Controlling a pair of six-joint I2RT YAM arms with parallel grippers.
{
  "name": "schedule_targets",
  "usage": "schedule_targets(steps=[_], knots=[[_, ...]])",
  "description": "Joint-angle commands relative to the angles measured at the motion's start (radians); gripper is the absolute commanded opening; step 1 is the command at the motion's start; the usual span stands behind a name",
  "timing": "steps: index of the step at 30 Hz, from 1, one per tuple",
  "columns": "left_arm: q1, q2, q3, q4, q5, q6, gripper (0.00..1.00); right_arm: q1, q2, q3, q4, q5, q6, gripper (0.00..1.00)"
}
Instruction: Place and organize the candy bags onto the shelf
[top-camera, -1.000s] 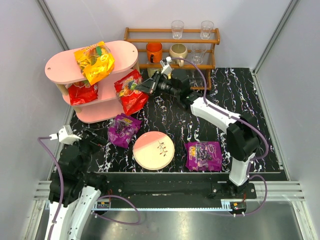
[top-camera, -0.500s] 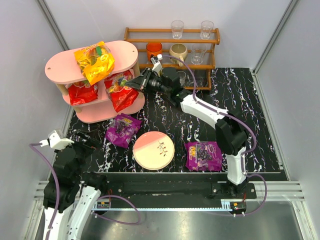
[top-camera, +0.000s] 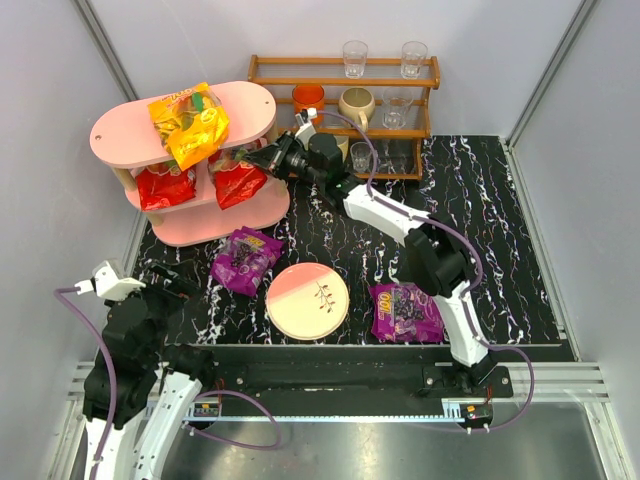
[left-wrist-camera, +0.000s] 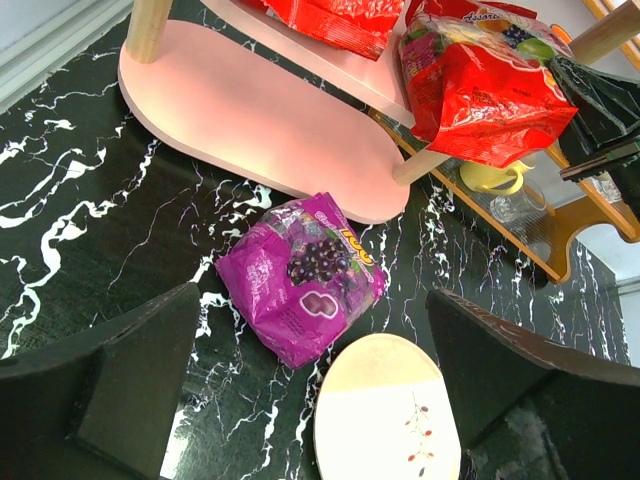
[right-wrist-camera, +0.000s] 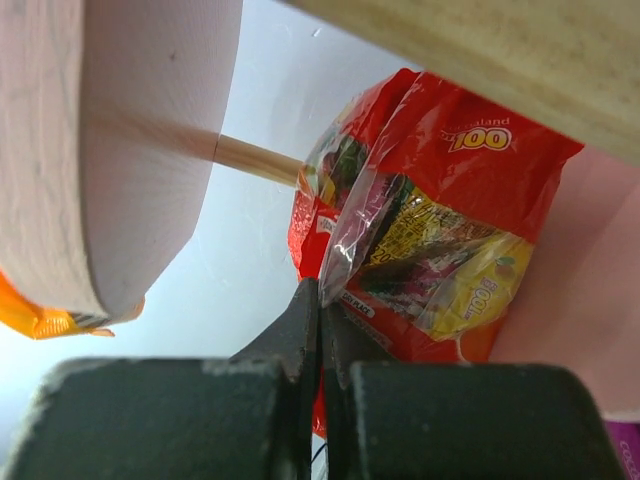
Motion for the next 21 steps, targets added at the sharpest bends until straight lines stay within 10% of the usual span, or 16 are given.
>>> schedule_targets(steps=[1,21], knots=[[-0.003,0.013,0.040,0.024,-0.028,0.029,0.99,0.006,0.029,0.135,0.110,0.029,0.027,0.00],[-0.003,0.018,0.034,0.024,-0.038,0.035,0.99,0.010,0.183,0.341,0.001,0.013,0.032,0.00]])
